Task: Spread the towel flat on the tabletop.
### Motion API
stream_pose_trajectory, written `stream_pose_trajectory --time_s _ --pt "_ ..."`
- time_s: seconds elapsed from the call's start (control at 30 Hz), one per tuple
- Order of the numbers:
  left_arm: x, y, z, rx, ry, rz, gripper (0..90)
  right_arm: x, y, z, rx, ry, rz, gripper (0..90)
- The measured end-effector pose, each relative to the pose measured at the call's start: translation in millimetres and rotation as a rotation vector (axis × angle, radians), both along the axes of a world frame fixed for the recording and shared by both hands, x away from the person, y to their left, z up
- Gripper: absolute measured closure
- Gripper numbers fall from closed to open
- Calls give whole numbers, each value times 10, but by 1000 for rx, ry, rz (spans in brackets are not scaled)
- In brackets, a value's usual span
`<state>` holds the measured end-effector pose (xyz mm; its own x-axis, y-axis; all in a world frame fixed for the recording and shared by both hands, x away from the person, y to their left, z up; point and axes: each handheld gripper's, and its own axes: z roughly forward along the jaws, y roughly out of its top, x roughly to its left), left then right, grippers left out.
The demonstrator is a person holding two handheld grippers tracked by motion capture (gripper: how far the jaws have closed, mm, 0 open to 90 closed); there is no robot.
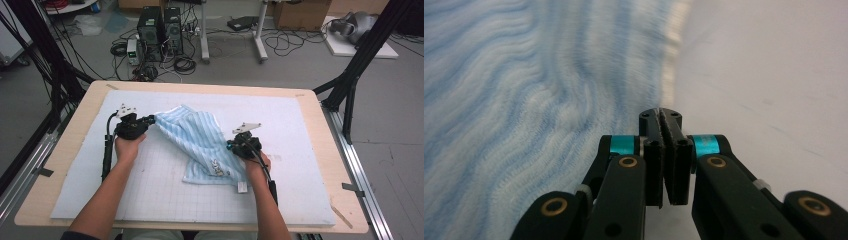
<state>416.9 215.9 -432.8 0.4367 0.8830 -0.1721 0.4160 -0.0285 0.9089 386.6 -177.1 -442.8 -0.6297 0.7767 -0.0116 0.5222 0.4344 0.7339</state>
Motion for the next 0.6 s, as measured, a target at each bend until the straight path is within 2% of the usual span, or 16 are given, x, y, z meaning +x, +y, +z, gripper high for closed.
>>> stream_pose_trajectory --time_s 0.07,0.17,0.27,0.37,0.47,0.53,0.6 --pt "4 -42 -11 -7 -4 -8 887 26 -88 -8 18 -7 -44 890" --pt "4 -104 -24 -29 -3 -11 858 44 -162 -2 -3 -40 -115 890" --pt "6 -171 -45 -59 15 2 584 70 -240 -13 -33 -68 -204 890" --pt "-17 -207 -31 -43 5 -22 503 91 -345 -25 -70 -97 -305 890" --pt "-59 -221 13 -25 -6 -53 469 97 -483 -28 -77 -111 -408 890" --pt "-89 -234 38 -18 -7 -79 452 100 -556 -42 -60 -87 -449 889" --pt "-121 -255 56 -13 -7 -99 436 94 -577 -45 -48 -78 -447 881"
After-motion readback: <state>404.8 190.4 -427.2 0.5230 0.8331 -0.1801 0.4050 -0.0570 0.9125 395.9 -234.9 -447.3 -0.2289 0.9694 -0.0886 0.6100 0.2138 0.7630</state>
